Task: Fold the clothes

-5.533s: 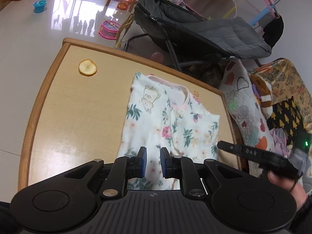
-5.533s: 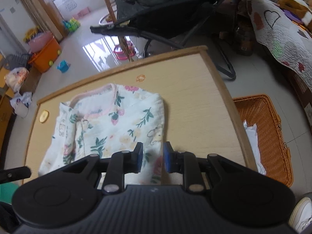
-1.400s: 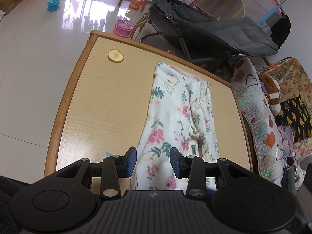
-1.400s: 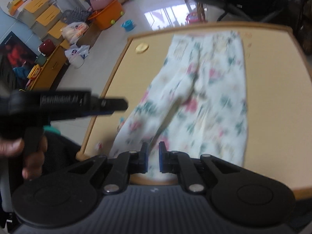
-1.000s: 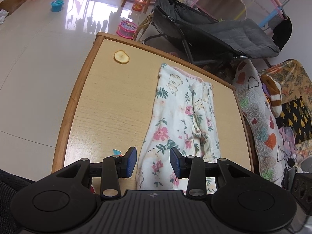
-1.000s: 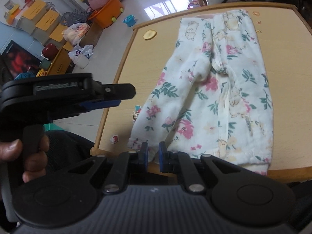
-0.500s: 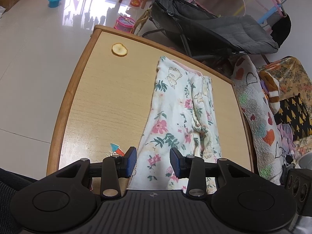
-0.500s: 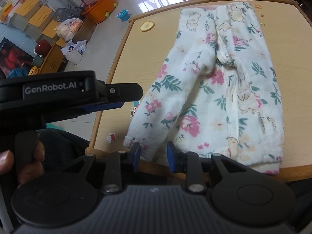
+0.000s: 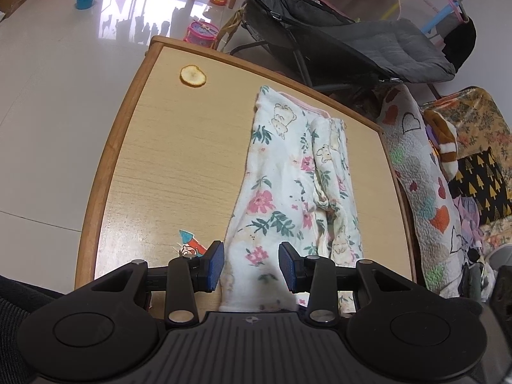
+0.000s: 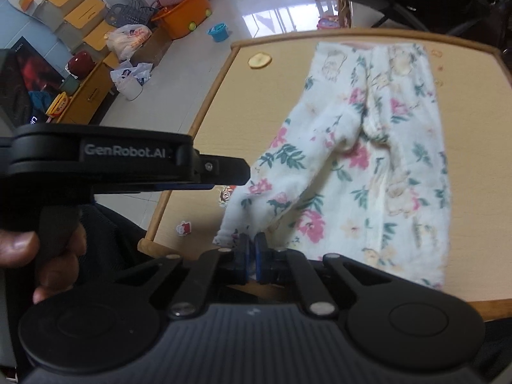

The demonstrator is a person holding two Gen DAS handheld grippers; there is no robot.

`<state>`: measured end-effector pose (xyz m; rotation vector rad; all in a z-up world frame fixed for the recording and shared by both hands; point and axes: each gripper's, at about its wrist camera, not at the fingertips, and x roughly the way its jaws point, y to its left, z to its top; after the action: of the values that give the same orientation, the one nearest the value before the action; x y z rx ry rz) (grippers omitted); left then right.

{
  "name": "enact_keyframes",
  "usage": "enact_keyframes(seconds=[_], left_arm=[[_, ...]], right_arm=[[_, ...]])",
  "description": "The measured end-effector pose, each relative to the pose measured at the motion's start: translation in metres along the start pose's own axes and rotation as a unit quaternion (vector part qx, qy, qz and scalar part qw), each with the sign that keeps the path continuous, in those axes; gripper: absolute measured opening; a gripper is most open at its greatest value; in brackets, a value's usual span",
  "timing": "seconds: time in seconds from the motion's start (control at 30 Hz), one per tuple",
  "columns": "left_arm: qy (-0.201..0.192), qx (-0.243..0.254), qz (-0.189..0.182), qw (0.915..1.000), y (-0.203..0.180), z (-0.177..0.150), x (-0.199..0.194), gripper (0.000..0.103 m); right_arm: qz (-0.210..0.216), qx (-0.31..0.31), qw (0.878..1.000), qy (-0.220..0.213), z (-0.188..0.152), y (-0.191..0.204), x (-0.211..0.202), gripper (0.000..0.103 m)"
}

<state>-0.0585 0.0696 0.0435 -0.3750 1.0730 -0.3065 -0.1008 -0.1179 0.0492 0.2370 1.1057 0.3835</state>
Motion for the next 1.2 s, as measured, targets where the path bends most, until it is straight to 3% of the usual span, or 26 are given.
enact_keyframes(seconds=[0.5, 0.7, 1.0, 1.2], left_arm=[[0.027, 0.03, 0.0, 0.9992, -0.017, -0.004, 0.013, 0.041], [0.043, 0.043, 0.002, 0.9981, -0.024, -0.002, 0.023, 0.041], [0.061, 0.07, 0.007, 0.9957, -0.033, -0.007, 0.037, 0.041], [0.075, 0.082, 0.018, 0.9937, -0.036, -0.011, 0.046, 0.041]], right_arm=[[-0.043, -0.003, 0.999, -0.018, -0.016, -0.016, -0.03, 0.004], [-0.065, 0.016, 0.998, 0.001, -0.02, -0.028, -0.023, 0.004], [-0.069, 0.024, 0.997, 0.026, -0.024, -0.042, -0.011, 0.005], [-0.057, 0.019, 0.998, 0.024, -0.013, -0.046, -0.03, 0.009]])
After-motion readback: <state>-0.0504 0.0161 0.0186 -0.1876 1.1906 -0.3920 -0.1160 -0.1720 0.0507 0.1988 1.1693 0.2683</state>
